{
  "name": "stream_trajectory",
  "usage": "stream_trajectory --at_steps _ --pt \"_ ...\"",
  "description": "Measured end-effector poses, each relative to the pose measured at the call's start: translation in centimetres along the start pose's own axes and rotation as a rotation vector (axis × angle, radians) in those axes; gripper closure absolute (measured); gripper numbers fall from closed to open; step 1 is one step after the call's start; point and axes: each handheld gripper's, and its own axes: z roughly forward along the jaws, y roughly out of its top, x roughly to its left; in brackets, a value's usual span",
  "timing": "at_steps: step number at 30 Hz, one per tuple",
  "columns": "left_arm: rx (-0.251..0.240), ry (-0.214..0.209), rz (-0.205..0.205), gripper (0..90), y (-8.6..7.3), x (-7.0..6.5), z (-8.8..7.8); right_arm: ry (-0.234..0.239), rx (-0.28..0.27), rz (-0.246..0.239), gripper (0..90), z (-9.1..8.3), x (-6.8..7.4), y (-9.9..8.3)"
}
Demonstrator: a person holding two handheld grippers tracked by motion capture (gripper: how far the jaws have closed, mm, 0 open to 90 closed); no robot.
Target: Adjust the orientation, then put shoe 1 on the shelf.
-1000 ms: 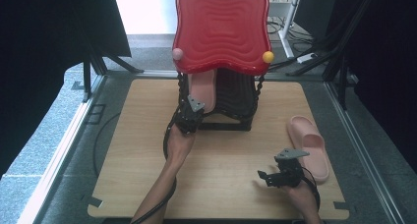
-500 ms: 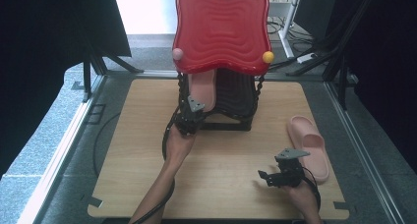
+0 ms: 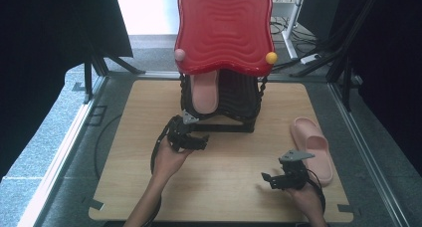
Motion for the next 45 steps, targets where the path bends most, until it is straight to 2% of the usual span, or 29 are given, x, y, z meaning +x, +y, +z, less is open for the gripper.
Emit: stream_trajectory --at_steps 5,6,8,12,17,22,26,29,31,37,45 --pt "0.025 0.001 -0.02 9.3 -2.0 0.5 -0.5 -0.012 0.001 0.006 7.0 -0.2 -0.2 0.0" --pt "0.025 0.001 -0.02 7.9 -2.0 0.5 -0.5 -0.016 0.001 0.006 6.5 -0.3 -0.3 -0.1" --pt "0.043 0.007 -0.024 5.3 -3.2 0.6 -0.5 -0.021 0.004 0.008 6.0 -0.3 -0.4 -0.1" --pt "0.075 0.017 -0.013 0.0 -4.8 0.7 0.0 -0.029 0.006 0.012 5.4 -0.5 -0.6 -0.1" --pt "0.11 0.043 -0.006 0.0 -6.8 1.1 1.2 -0.049 0.008 0.016 5.0 -0.8 -0.9 -0.3" --pt "0.104 0.041 -0.013 0.0 -7.7 1.5 1.6 -0.073 -0.002 0.037 5.0 -1.7 -1.6 -0.2" --pt "0.105 0.013 -0.022 0.0 -8.2 2.0 1.5 -0.102 -0.008 0.076 4.2 -2.7 -2.5 -0.1" --pt "0.115 0.017 -0.019 0.0 -8.6 2.2 1.5 -0.125 -0.006 0.102 3.3 -3.4 -3.2 -0.1" --pt "0.117 0.005 -0.026 0.0 -8.9 2.4 1.4 -0.149 -0.004 0.124 1.6 -3.9 -3.8 0.0" --pt "0.117 0.011 -0.028 0.0 -9.2 2.6 1.0 -0.233 0.025 0.169 0.0 -5.5 -6.0 0.1" --pt "0.124 0.008 -0.018 0.0 -9.3 2.5 1.0 -0.314 0.068 0.235 0.0 -5.7 -9.2 0.0"
